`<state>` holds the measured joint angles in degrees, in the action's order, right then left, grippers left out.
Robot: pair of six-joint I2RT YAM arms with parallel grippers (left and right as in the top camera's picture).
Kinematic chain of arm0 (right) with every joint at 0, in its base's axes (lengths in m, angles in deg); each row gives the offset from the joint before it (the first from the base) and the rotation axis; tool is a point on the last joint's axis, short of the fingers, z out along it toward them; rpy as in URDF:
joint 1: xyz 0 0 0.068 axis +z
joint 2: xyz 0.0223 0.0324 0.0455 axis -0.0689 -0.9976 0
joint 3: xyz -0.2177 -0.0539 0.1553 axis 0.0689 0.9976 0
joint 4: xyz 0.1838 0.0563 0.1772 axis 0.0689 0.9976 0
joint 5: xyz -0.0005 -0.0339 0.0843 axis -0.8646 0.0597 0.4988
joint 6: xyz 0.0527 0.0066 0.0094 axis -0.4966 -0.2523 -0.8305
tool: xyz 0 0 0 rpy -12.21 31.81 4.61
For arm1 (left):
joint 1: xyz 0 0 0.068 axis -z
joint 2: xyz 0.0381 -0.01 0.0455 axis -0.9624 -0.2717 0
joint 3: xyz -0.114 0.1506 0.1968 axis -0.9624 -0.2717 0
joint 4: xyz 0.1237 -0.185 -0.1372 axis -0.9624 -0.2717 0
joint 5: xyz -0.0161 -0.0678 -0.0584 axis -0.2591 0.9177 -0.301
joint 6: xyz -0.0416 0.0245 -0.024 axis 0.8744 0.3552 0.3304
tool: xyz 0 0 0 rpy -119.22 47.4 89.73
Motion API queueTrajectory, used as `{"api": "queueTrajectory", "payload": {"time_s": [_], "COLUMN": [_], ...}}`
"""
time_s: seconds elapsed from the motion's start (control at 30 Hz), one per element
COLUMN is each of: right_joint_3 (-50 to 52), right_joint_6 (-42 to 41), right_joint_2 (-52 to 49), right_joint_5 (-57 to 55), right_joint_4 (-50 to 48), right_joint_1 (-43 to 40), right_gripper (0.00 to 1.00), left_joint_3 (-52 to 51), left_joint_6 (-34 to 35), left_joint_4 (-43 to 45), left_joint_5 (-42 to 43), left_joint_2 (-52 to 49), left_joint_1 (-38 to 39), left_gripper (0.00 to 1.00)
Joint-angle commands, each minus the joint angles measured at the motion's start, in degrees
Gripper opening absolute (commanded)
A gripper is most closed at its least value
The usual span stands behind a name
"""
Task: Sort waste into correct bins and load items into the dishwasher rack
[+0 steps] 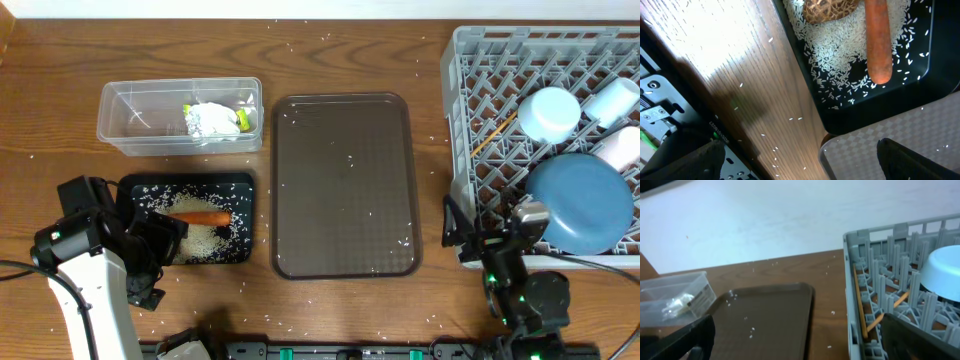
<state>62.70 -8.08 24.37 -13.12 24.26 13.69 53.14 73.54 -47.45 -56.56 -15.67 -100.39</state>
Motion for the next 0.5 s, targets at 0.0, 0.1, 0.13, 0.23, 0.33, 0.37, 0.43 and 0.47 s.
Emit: {"api": "queueTrajectory", "payload": {"time_s": [0.0, 0.1, 0.13, 0.23, 0.33, 0.37, 0.43, 0.47], "right_joint_3": [3.67, 3.87, 3.87, 3.87, 3.87, 3.87, 3.87, 3.87], "right_joint_6": [1.57, 1.6, 1.6, 1.68, 2.49, 2.49, 2.49, 2.47], "right_joint_2": [3.37, 6.01, 6.91, 9.79, 11.32, 11.37, 11.34, 11.34], "right_joint_5": [1.03, 1.05, 1.07, 1.05, 1.05, 1.05, 1.05, 1.05], "right_joint_4": [-2.08, -0.04, 0.37, 2.27, 5.99, 7.19, 8.98, 8.92], "right_joint_1": [-1.95, -3.63, -4.26, -5.75, -7.1, -7.48, -8.39, -8.81], "right_gripper": [0.99, 0.99, 0.99, 0.99, 0.99, 0.99, 0.99, 0.99], "left_joint_3": [0.02, 0.02, 0.02, 0.02, 0.02, 0.02, 0.02, 0.02], "left_joint_6": [0.55, 0.55, 0.55, 0.55, 0.55, 0.55, 0.55, 0.55], "left_joint_4": [-0.15, -0.15, -0.17, -0.15, -0.17, -0.17, -0.17, -0.15], "left_joint_5": [-0.57, -0.57, -0.57, -0.57, -0.57, -0.57, -0.57, -0.57], "left_joint_2": [-0.11, -0.11, -0.11, -0.11, -0.11, -0.11, -0.11, -0.11], "left_joint_1": [-0.31, -0.31, -0.31, -0.31, -0.31, -0.31, -0.31, -0.31], "left_gripper": [0.98, 0.98, 0.98, 0.98, 0.98, 0.98, 0.98, 0.98]}}
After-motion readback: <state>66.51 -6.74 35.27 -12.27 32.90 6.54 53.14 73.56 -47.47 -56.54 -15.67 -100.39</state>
